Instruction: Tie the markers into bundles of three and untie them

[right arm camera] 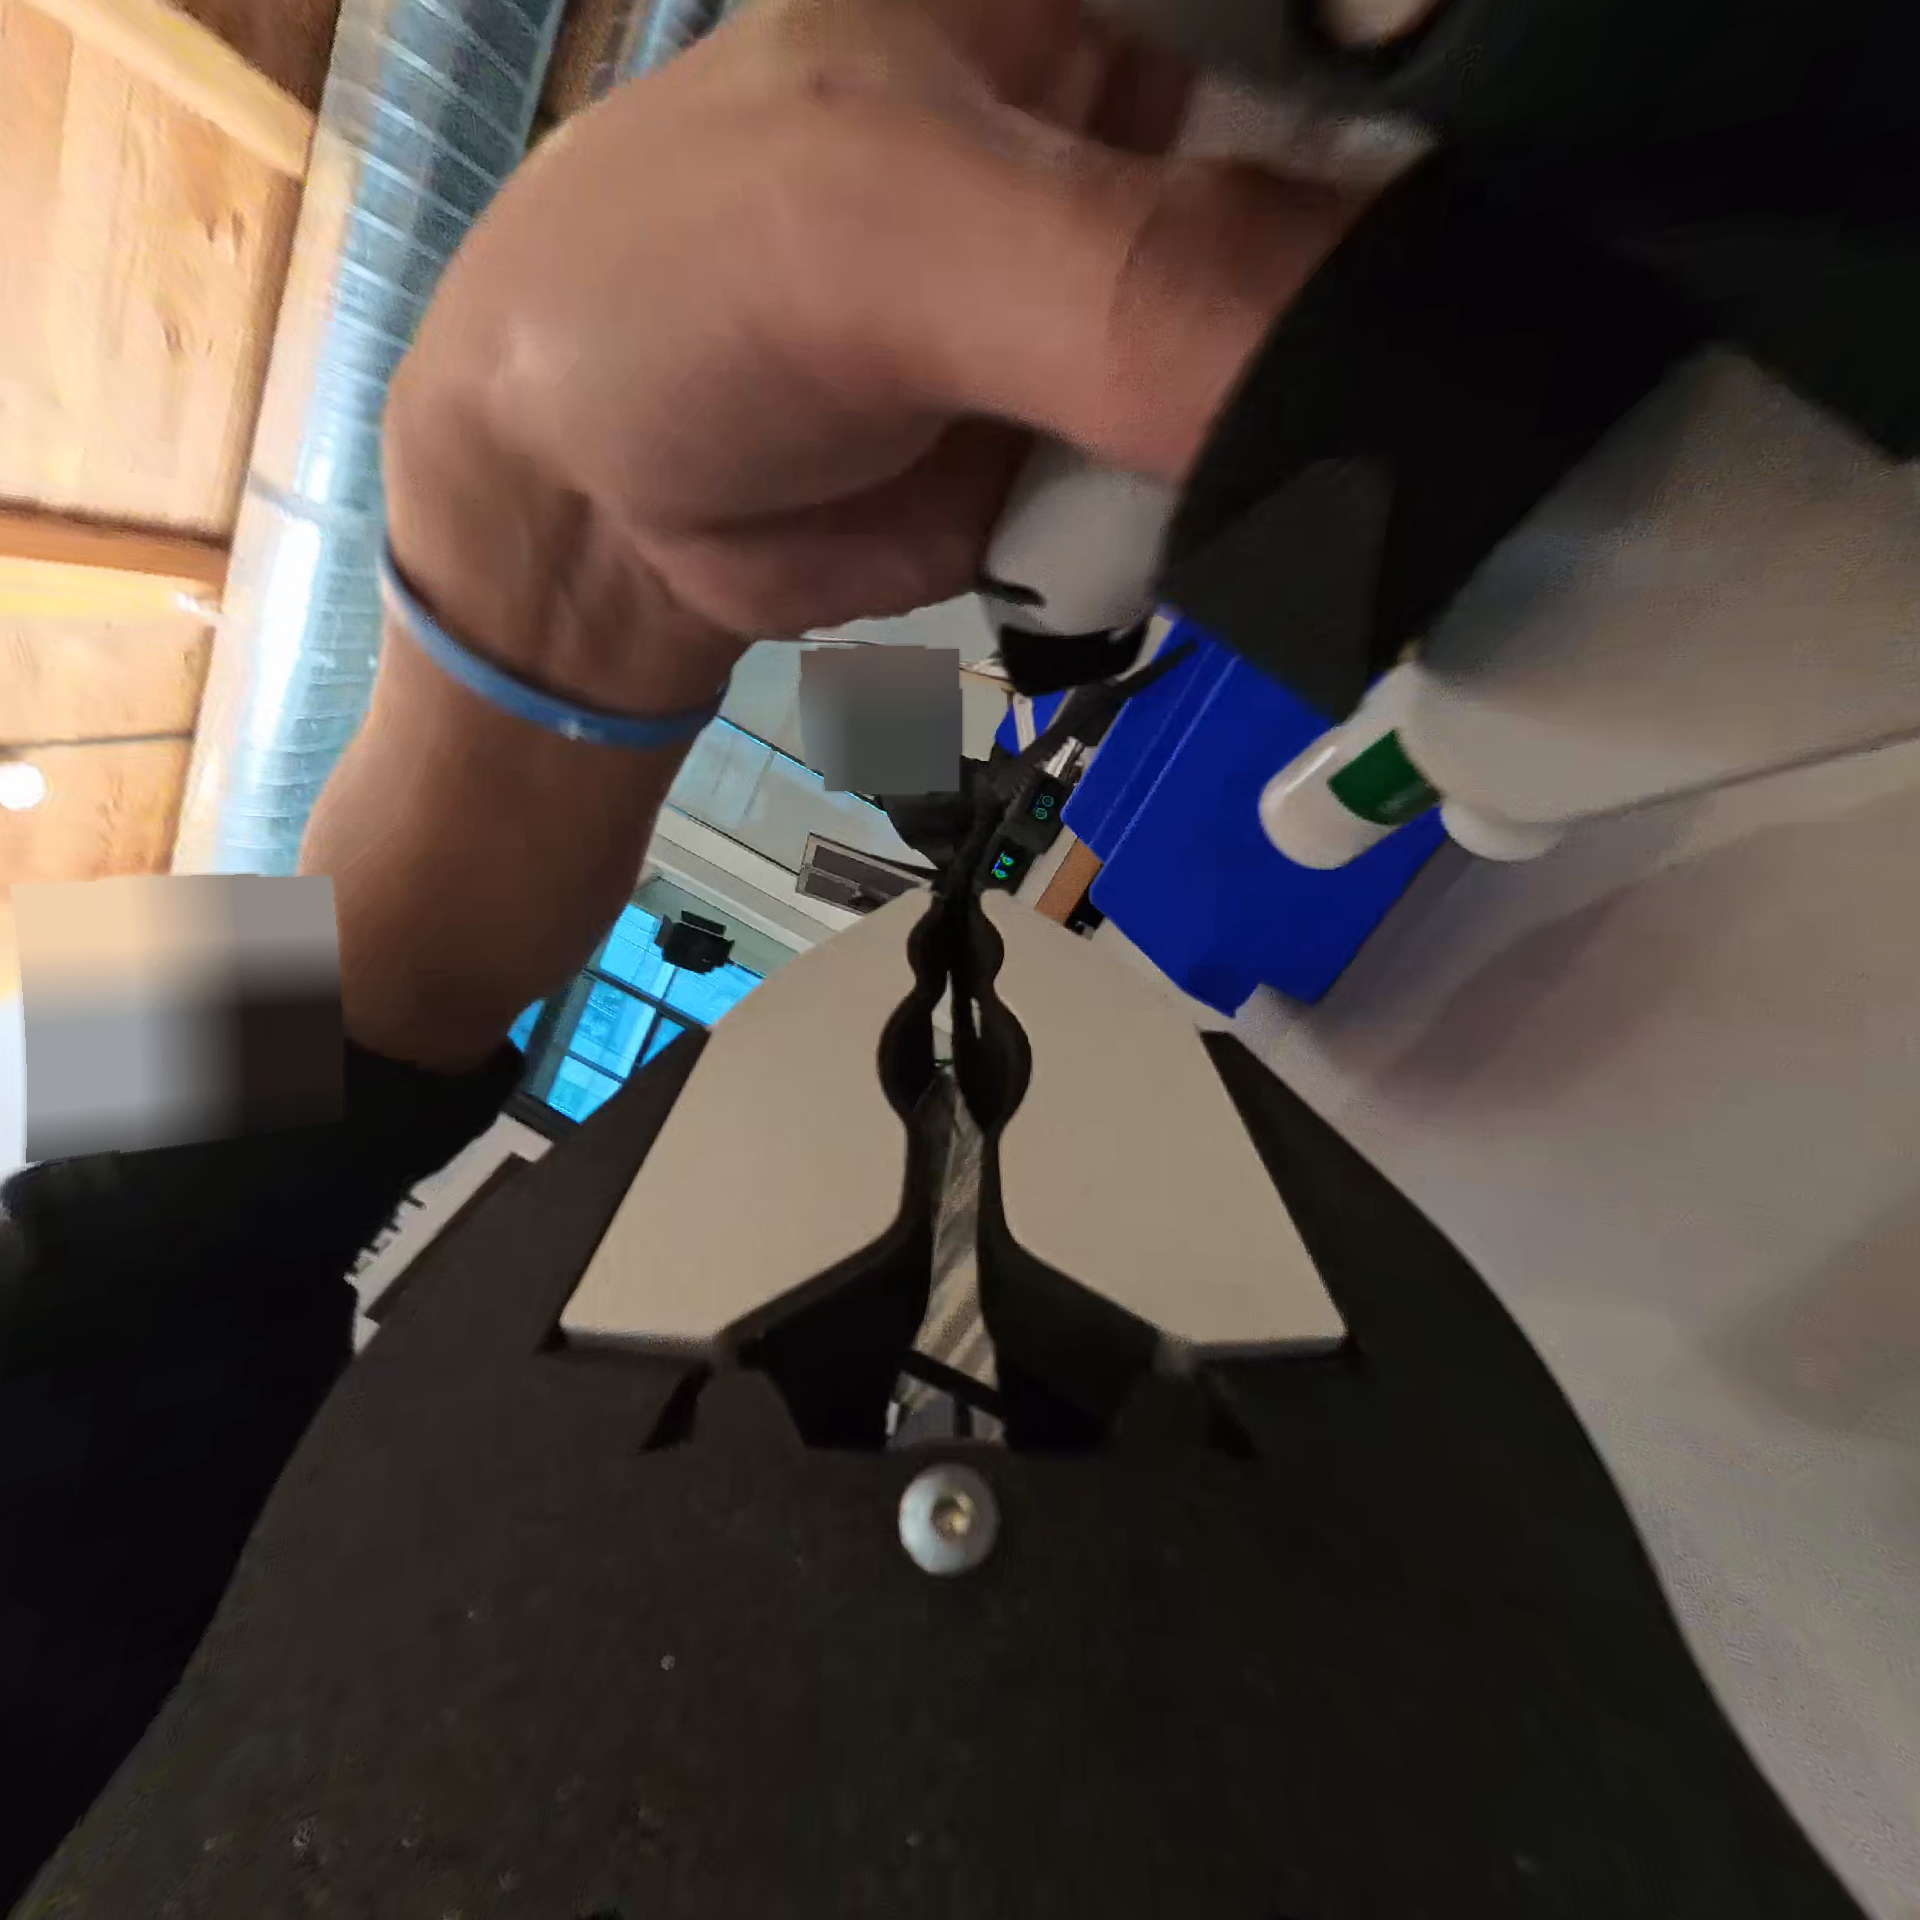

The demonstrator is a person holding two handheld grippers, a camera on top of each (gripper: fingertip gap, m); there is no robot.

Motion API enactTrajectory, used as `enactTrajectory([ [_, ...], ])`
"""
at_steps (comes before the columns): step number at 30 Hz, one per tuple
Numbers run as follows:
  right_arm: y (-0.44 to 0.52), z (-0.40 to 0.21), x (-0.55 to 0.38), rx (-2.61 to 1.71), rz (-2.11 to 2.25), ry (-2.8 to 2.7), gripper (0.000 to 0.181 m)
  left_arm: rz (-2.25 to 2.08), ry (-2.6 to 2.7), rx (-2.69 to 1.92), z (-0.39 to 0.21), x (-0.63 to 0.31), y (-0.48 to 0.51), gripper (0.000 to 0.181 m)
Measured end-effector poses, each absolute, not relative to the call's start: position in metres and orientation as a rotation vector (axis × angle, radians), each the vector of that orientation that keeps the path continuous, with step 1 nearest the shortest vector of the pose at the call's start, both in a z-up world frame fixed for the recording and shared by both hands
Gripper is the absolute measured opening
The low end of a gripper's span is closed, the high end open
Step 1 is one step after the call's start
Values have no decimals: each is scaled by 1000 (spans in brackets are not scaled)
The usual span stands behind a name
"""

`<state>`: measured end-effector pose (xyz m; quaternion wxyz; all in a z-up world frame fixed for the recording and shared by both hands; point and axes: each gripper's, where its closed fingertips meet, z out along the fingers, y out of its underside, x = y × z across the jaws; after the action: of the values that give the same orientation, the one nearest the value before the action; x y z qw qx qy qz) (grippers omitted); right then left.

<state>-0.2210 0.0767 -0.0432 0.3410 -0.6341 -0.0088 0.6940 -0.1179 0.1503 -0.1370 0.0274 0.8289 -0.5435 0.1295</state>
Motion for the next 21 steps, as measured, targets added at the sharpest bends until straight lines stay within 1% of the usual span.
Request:
enactTrajectory([
  [11, 103, -64, -210, -1781, 1717, 135, 2, 403, -1666, 2519, -142, -118, 140, 39],
  [21, 106, -62, -205, -1711, 1806, 218, 3, 412, -1675, 2493, -138, -119, 136, 39],
])
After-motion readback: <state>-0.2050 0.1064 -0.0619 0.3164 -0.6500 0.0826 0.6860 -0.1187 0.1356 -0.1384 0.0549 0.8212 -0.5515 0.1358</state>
